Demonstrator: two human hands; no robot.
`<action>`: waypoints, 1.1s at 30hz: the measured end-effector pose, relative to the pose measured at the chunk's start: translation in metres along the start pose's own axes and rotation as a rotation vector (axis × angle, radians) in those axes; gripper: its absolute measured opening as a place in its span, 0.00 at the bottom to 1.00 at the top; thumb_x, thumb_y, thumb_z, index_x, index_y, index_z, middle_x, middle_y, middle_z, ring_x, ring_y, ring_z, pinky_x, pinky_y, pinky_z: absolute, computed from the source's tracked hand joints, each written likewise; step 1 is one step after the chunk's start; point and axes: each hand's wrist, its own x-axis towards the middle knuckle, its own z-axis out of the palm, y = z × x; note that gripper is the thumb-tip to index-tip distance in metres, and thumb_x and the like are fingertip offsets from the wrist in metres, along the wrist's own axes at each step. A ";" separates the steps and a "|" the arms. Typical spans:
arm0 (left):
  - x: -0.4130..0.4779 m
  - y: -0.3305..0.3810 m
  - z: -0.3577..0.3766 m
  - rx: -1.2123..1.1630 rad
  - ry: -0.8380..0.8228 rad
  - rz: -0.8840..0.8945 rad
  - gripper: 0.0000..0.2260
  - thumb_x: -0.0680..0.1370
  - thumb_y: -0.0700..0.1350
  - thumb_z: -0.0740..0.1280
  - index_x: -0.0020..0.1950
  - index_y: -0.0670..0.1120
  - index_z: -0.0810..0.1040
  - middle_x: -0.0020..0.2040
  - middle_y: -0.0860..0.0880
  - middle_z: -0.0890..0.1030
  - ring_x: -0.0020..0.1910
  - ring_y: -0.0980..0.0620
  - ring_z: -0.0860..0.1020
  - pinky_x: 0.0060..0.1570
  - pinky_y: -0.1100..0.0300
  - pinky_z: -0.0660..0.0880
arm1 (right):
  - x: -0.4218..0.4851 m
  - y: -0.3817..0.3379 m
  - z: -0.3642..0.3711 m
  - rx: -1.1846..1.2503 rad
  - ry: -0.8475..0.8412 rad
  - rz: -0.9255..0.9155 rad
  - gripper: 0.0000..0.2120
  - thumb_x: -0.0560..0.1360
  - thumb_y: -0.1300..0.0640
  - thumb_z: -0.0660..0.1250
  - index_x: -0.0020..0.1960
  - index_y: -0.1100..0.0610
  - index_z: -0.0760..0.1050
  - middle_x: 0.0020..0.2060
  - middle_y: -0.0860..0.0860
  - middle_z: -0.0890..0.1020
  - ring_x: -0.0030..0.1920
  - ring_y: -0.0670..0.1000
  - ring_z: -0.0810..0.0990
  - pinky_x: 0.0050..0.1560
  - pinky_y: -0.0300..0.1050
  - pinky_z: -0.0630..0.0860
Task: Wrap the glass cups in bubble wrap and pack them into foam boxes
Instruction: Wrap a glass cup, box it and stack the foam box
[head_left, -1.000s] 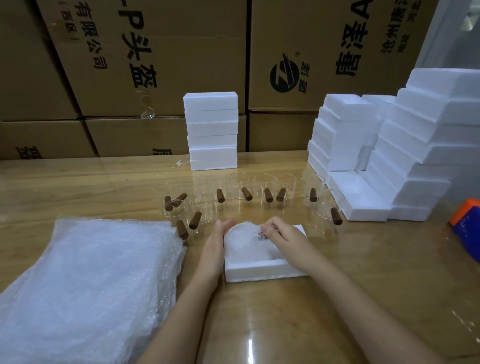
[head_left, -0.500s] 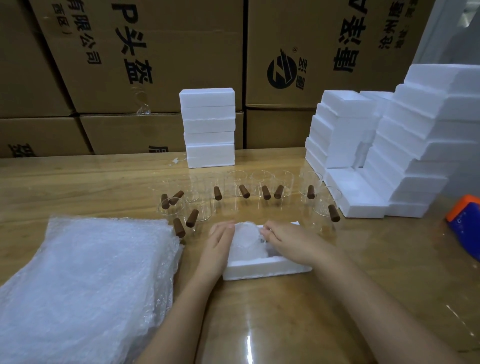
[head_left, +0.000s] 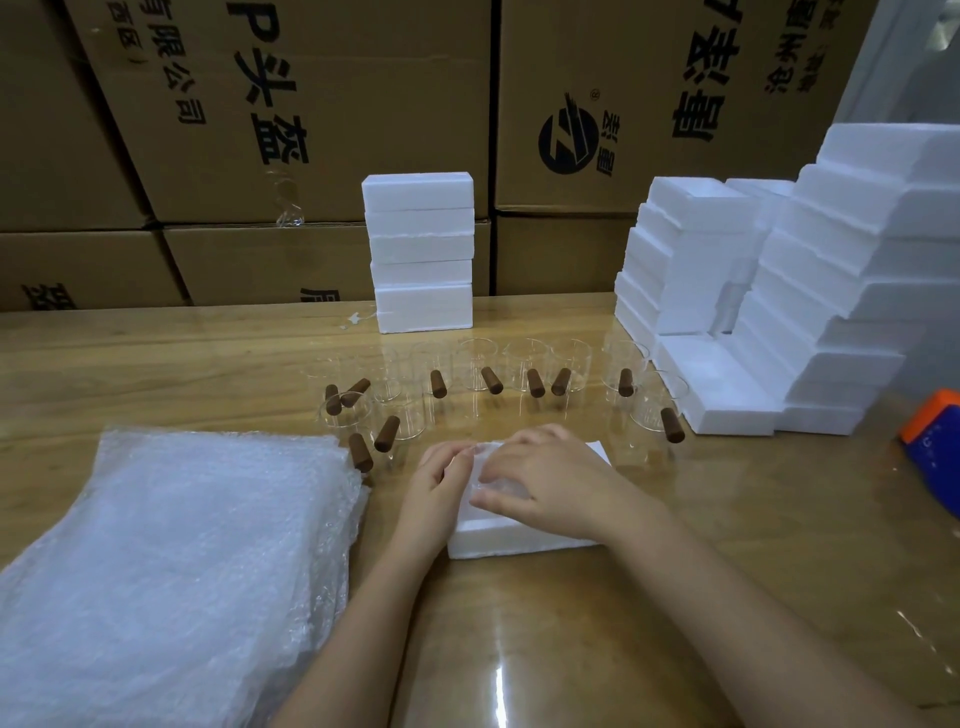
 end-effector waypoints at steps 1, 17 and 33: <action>0.000 0.000 0.000 0.000 -0.001 0.002 0.10 0.81 0.42 0.60 0.48 0.55 0.79 0.55 0.52 0.77 0.48 0.73 0.73 0.44 0.80 0.66 | 0.002 -0.002 -0.001 -0.018 -0.017 0.010 0.30 0.74 0.29 0.45 0.57 0.45 0.77 0.56 0.40 0.79 0.63 0.43 0.68 0.66 0.46 0.57; 0.000 -0.002 0.001 -0.018 0.021 0.000 0.09 0.81 0.44 0.61 0.49 0.52 0.80 0.54 0.54 0.78 0.48 0.71 0.73 0.43 0.80 0.65 | -0.027 0.026 -0.037 0.659 0.350 0.142 0.12 0.76 0.42 0.58 0.48 0.40 0.80 0.47 0.36 0.81 0.52 0.37 0.77 0.54 0.39 0.73; -0.017 0.005 -0.005 -0.096 0.006 0.057 0.17 0.69 0.61 0.67 0.56 0.61 0.78 0.57 0.63 0.79 0.59 0.65 0.74 0.57 0.67 0.68 | -0.085 0.194 -0.010 0.135 0.277 0.823 0.23 0.75 0.67 0.59 0.70 0.56 0.68 0.64 0.59 0.70 0.60 0.60 0.74 0.57 0.53 0.72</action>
